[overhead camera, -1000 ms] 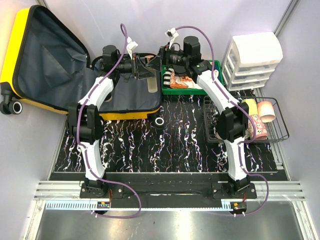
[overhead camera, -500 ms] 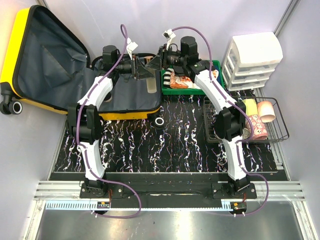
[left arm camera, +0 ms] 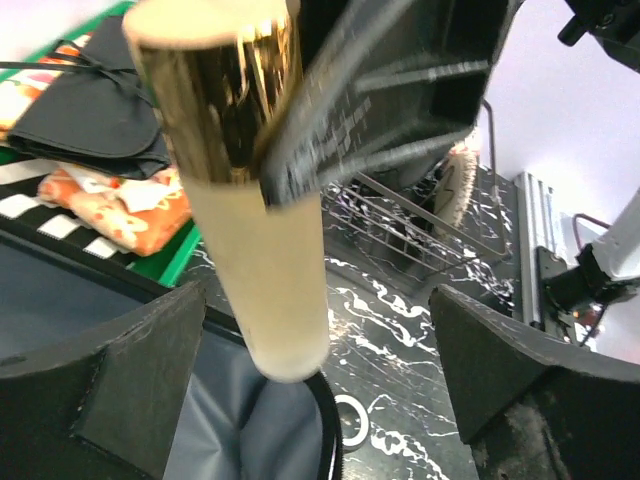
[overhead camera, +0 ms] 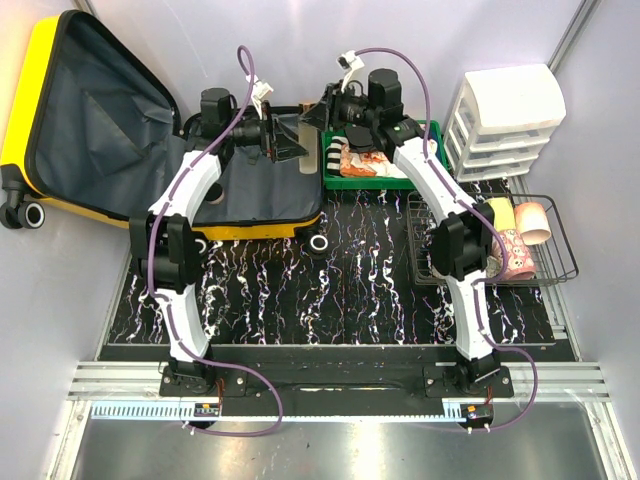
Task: Open, take out, and arrange the luggage
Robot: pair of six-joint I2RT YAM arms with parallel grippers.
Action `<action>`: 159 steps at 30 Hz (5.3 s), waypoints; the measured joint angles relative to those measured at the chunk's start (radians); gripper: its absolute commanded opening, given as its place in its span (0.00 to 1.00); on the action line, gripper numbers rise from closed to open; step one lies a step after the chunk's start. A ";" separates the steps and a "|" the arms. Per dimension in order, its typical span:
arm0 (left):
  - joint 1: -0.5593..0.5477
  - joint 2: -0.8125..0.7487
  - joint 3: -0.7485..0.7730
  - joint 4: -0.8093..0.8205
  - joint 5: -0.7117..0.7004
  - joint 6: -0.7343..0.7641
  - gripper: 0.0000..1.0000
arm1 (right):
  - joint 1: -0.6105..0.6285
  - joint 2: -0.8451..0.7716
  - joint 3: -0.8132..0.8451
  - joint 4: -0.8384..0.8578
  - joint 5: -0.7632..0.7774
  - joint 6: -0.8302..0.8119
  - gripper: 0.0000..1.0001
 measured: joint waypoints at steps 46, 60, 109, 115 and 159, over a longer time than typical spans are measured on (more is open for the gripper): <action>0.041 -0.166 0.011 -0.290 -0.361 0.333 0.99 | -0.750 0.109 0.294 0.276 0.524 -0.211 0.00; 0.041 -0.098 0.019 -0.367 -0.396 0.362 0.99 | -0.755 0.236 0.361 0.274 0.557 -0.210 0.00; -0.190 0.138 0.335 -0.464 -0.677 0.333 0.99 | -0.703 0.259 0.304 0.467 0.468 -0.087 0.00; -0.190 0.113 0.310 -0.450 -0.687 0.333 0.99 | -0.676 0.224 0.251 0.493 0.431 -0.075 0.00; -0.177 0.076 0.267 -0.443 -0.701 0.336 0.99 | -0.666 0.167 0.081 0.542 0.363 -0.143 0.80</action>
